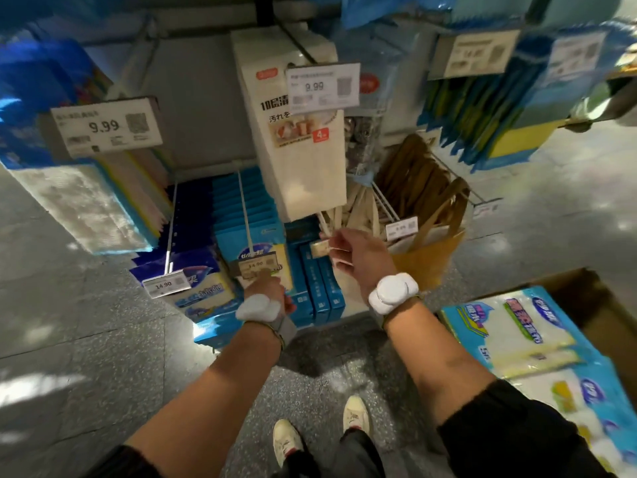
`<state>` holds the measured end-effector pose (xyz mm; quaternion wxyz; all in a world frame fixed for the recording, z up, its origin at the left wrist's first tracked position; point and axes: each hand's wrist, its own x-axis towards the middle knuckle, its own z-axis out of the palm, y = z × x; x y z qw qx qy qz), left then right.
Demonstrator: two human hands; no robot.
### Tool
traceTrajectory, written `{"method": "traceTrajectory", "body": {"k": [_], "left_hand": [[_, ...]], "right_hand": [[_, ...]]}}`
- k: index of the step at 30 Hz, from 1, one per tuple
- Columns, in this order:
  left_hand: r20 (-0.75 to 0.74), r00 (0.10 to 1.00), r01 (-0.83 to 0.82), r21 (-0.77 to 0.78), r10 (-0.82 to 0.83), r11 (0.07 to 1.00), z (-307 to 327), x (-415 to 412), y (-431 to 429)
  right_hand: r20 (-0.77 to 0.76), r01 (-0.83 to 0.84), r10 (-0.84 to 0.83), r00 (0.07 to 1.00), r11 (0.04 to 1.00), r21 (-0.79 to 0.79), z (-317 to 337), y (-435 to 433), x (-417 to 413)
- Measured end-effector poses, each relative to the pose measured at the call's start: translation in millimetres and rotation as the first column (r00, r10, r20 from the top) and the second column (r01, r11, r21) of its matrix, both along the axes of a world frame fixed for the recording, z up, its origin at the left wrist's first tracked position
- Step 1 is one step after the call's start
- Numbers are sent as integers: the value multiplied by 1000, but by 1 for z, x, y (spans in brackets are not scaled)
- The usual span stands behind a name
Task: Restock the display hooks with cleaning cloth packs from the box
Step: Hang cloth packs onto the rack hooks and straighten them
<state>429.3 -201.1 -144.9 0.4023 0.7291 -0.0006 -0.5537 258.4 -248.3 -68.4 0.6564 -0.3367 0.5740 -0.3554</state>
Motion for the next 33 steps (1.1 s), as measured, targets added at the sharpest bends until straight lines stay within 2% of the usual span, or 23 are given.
{"method": "traceTrajectory", "body": {"k": [4,8,11,16,19,22,24,25,28,30,32,33], "left_hand": [[-41,996,70,-97,-75,993,23,-69,-14],[74,977,210,-186,-200,960,36,-136,-26],[205,911,399,-212,-359,892,42,-195,-30],[304,808,574,-210,-505,792,37,-291,-32],[398,678,719,-185,-618,670,24,-346,-36],[489,513,838,-105,-706,536,16,-384,-40],[517,382,906,-44,-766,422,3,-412,-41],[519,339,922,-18,-784,387,-2,-412,-42],[523,163,961,109,-837,256,-31,-443,-46],[521,25,966,207,-853,155,-46,-446,-48],[519,-153,949,316,-841,23,-63,-458,-56],[522,-208,934,358,-827,-9,-66,-454,-59]], "right_hand": [[-99,129,-132,986,991,-37,5,5,-45],[-86,244,-246,965,969,-38,6,15,-99],[-142,294,-301,943,953,-67,-1,27,-156],[-282,331,-332,900,942,-53,-31,41,-254],[-327,410,-383,864,912,15,-60,48,-317],[-388,484,-410,826,868,113,-81,58,-361],[-353,550,-461,814,808,211,-101,65,-392],[-325,538,-450,832,799,269,-109,69,-394],[-292,584,-506,812,689,430,-134,85,-424],[-264,582,-521,812,689,431,-138,94,-425],[-238,547,-494,836,726,416,-156,97,-436],[-200,531,-498,844,724,440,-160,97,-433]]}}
